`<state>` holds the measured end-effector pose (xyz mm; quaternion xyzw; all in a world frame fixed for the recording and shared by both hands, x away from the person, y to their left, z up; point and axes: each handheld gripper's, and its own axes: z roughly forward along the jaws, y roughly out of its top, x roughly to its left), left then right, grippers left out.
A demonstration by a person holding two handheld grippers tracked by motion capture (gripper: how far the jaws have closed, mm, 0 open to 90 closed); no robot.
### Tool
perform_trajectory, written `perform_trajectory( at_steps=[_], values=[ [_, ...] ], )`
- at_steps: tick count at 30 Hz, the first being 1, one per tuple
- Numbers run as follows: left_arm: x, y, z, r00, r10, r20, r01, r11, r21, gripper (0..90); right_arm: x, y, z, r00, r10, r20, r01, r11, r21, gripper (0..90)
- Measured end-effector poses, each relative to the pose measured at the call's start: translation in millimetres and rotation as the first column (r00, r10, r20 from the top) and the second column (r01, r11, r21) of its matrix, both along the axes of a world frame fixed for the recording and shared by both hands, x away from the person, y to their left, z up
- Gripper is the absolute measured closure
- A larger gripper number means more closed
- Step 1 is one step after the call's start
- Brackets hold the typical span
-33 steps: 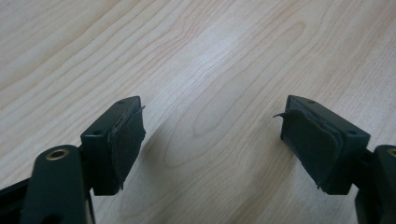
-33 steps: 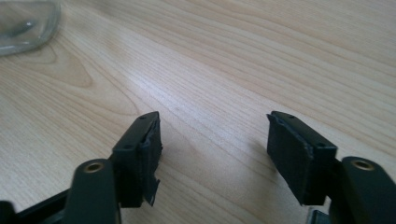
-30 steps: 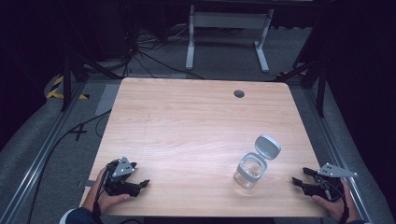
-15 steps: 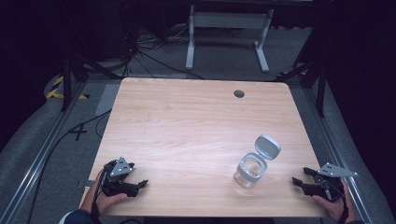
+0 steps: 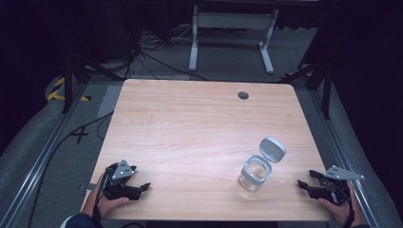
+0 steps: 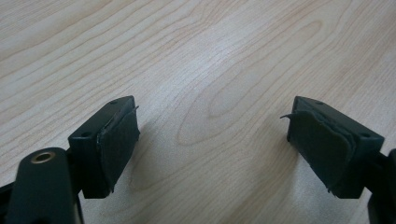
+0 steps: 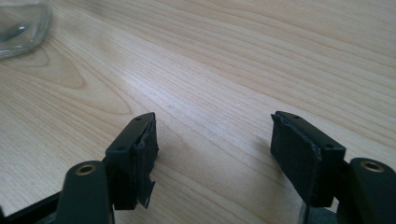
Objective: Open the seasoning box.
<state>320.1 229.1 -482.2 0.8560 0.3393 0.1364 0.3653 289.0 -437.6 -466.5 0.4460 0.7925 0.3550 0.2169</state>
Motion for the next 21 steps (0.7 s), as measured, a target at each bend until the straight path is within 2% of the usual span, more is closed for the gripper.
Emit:
perform_trajectory(
  at_steps=[21],
  values=[
    [1.1, -0.1, -0.5, 1.0000, 0.007, 0.006, -0.007, 1.0000, -0.003, 16.3, -0.2, -0.1, 0.0, 1.0000, -0.007, 0.000, 0.007, 1.000, -0.001, 31.5]
  ],
)
